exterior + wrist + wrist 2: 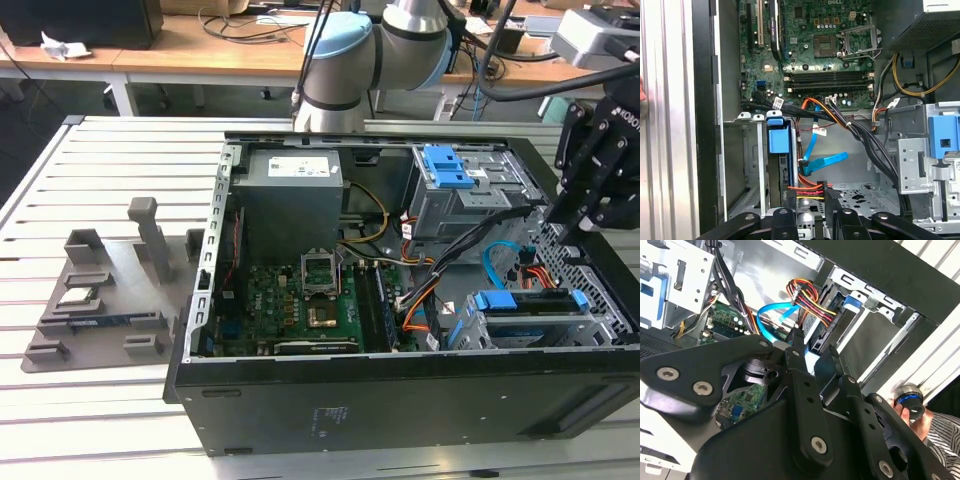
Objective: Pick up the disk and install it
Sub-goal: 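Insert the second disk wire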
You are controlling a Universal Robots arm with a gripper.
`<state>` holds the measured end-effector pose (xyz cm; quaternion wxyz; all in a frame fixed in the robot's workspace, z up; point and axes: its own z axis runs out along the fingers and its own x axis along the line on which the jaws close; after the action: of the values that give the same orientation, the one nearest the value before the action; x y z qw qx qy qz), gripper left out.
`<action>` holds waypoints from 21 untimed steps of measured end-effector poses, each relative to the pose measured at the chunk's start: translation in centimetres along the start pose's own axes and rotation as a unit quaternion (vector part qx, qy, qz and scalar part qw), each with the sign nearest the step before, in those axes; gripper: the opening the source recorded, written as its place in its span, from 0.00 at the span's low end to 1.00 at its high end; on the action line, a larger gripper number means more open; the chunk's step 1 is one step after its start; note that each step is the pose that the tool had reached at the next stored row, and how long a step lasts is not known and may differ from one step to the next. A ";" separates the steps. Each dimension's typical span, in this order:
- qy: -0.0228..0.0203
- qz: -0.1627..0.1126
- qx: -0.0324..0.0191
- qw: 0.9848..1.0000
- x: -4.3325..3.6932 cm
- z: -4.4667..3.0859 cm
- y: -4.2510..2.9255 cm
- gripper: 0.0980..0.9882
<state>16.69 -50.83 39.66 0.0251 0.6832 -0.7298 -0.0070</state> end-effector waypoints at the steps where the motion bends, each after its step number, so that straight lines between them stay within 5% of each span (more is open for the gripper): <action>1: 0.000 0.000 0.000 1.000 0.00 0.08 0.01 0.30; 13: 0.000 -0.007 0.000 1.000 0.08 2.26 1.96 0.30; 21: 0.001 -0.025 0.001 1.000 0.12 2.75 2.79 0.30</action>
<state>13.78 -50.83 37.04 0.0253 0.7014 -0.7123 -0.0063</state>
